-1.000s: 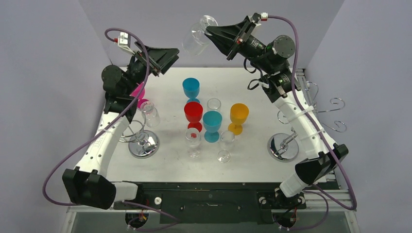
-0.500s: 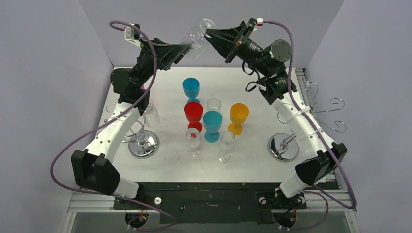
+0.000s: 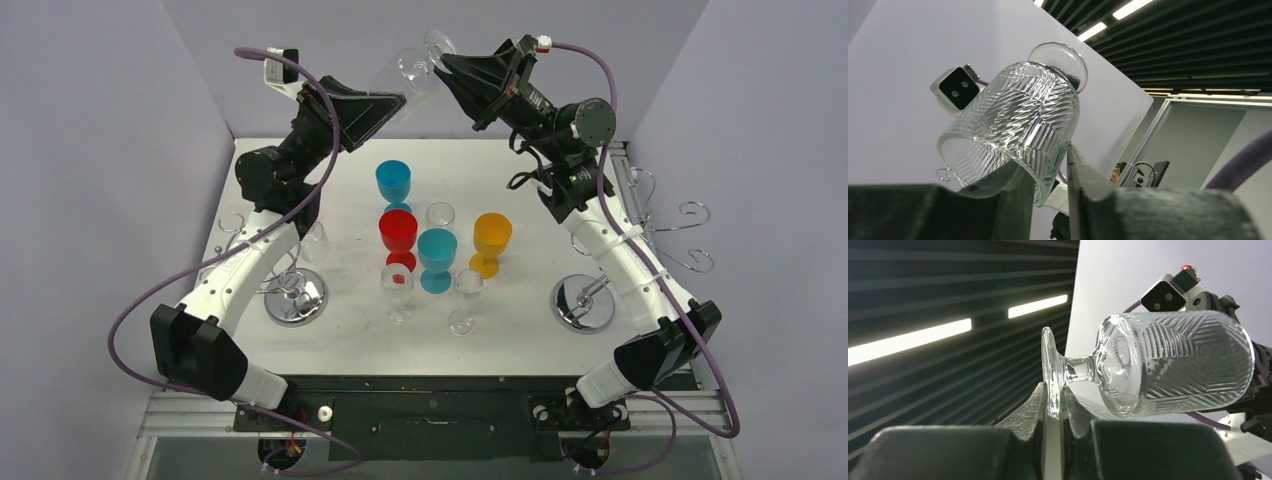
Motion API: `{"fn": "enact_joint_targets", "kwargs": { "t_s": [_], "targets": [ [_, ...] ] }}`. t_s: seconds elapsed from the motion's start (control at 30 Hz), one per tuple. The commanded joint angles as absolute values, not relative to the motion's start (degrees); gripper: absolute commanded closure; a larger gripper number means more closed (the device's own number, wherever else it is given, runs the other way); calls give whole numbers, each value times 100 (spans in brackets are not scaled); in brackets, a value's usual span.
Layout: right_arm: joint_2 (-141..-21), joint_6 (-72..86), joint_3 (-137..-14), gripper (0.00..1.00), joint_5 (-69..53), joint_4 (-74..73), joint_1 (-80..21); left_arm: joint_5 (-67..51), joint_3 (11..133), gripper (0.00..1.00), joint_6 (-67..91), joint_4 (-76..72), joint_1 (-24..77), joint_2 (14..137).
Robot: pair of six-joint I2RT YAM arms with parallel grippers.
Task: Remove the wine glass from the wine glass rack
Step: Place the wine glass at the center of the board.
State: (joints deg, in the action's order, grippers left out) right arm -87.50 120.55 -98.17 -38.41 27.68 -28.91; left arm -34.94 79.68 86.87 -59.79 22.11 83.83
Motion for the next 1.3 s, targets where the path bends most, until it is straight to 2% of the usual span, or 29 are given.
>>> {"fn": "enact_joint_targets", "kwargs": {
  "t_s": [0.0, 0.07, 0.13, 0.47, 0.63, 0.83, 1.0, 1.17, 1.27],
  "targets": [
    [-8576, 12521, -9746, 100, -3675, 3463, -2839, -3421, 8510, 85, 8799, -6771, 2532, 8166],
    [-8548, 12523, -9722, 100, -3666, 3469, -2839, -3344, 8534, 95, 8790, -6725, 2614, 8121],
    [-8501, 12465, -9663, 100, -3665, 3420, -2839, -3231, 8533, 100, 8754, -6626, 2683, 8043],
    [-8204, 11651, -9250, 100, -3645, 2848, -2806, -2274, 8036, 100, 7729, -5157, 2983, 7203],
    [-8140, 11473, -8936, 98, -3569, 2848, -2796, -2187, 8174, 100, 7673, -4860, 3068, 7246],
    [-8156, 11057, -8961, 85, -3573, 2404, -2767, -2016, 8274, 100, 7408, -4412, 3128, 7236],
    [-8094, 10732, -8895, 68, -3593, 2031, -2659, -1824, 8187, 100, 7156, -4249, 3136, 7085],
    [-7805, 9593, -9049, 52, -3417, 584, -2494, -1665, 8300, 100, 6738, -3478, 3138, 6863],
    [-7606, 8690, -9291, 47, -3144, -391, -2393, -1587, 8455, 100, 6404, -2896, 3138, 6776]
  ]
}}
